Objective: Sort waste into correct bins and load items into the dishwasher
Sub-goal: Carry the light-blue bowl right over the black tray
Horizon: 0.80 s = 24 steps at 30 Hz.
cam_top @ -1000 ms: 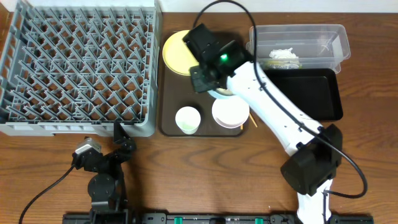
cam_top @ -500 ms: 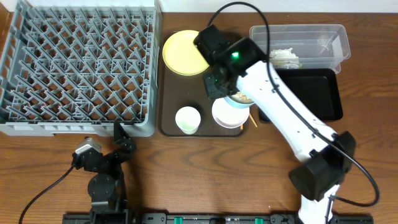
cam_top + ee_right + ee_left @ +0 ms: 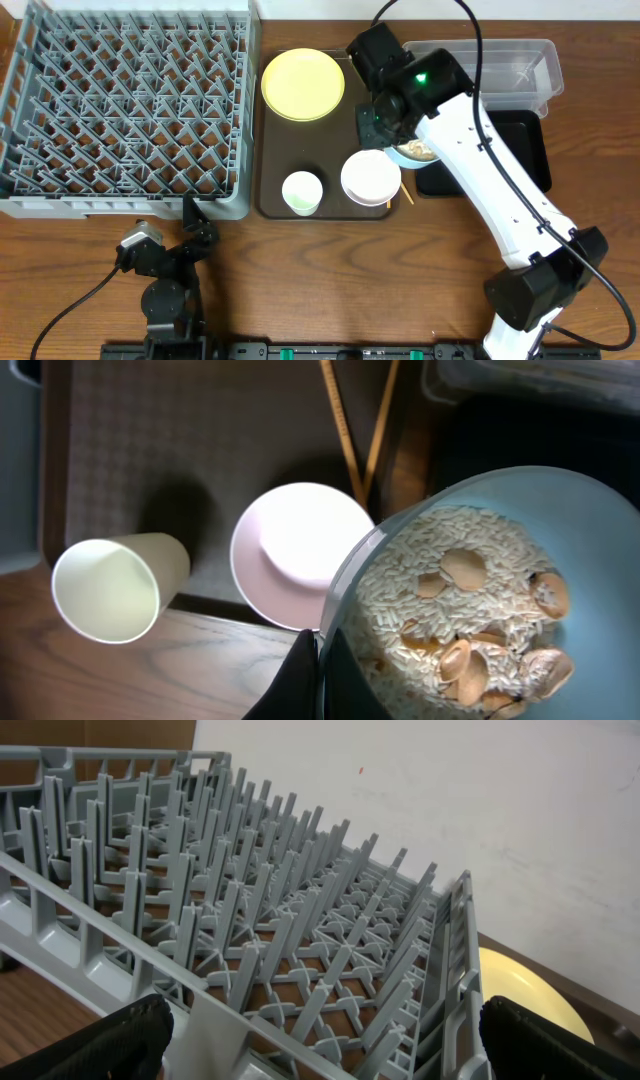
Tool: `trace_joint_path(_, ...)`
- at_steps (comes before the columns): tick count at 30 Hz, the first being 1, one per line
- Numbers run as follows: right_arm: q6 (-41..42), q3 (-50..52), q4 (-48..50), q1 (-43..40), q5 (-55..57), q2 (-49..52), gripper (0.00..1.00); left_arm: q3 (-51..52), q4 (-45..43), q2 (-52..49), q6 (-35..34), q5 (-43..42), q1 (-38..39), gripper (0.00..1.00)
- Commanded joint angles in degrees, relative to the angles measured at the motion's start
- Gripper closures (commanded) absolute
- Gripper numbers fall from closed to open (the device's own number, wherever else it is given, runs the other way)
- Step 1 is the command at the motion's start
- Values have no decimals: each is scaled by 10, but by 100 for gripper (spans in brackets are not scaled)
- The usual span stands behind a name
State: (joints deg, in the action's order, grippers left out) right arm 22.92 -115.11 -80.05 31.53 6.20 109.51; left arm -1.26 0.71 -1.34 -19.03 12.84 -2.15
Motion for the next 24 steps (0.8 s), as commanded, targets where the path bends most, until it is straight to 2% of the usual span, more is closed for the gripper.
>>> trace_joint_path(1,-12,-4,-6,-18,8,-15,99,10,22,0,10,15,2,0)
trace_joint_path(16,-18,2,-68,-75,8,-55,99,10,22,0,10,15,2,0)
trace_joint_path(24,-17,66,-56,-88,9,-91,99,10,22,0,10,15,2,0)
